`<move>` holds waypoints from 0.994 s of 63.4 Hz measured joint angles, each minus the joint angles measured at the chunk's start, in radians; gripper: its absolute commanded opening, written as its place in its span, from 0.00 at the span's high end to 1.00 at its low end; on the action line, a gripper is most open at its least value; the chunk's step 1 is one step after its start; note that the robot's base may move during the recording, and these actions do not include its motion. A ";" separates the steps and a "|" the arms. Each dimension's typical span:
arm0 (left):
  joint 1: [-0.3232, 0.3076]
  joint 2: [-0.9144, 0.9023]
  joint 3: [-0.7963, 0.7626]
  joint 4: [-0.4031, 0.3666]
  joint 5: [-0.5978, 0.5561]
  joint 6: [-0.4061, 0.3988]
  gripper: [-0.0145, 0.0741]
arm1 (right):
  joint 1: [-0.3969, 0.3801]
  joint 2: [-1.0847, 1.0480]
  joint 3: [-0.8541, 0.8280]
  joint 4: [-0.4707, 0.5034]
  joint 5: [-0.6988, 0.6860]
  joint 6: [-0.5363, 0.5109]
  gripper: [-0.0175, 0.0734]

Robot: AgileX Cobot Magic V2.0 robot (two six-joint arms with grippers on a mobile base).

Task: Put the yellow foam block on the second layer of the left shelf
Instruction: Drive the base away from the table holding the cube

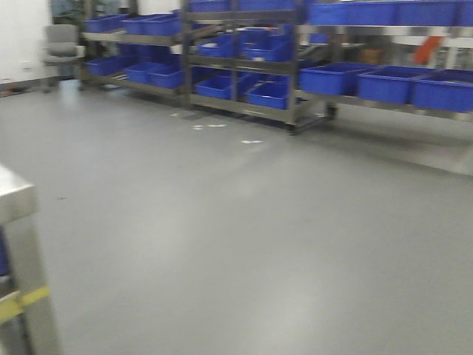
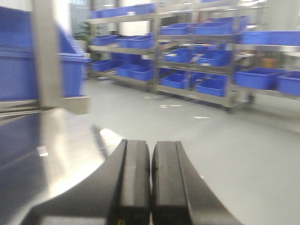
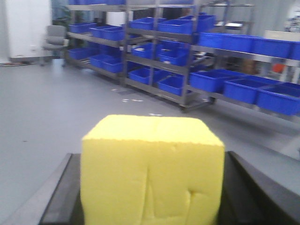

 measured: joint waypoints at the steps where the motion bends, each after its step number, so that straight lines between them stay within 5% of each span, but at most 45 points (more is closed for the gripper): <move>1: 0.000 0.000 0.000 0.000 0.000 0.000 0.70 | 0.000 0.000 0.000 0.000 0.000 0.000 0.23; 63: 0.000 0.000 0.000 0.000 0.000 0.000 0.70 | 0.000 -0.001 0.000 0.000 0.000 0.000 0.23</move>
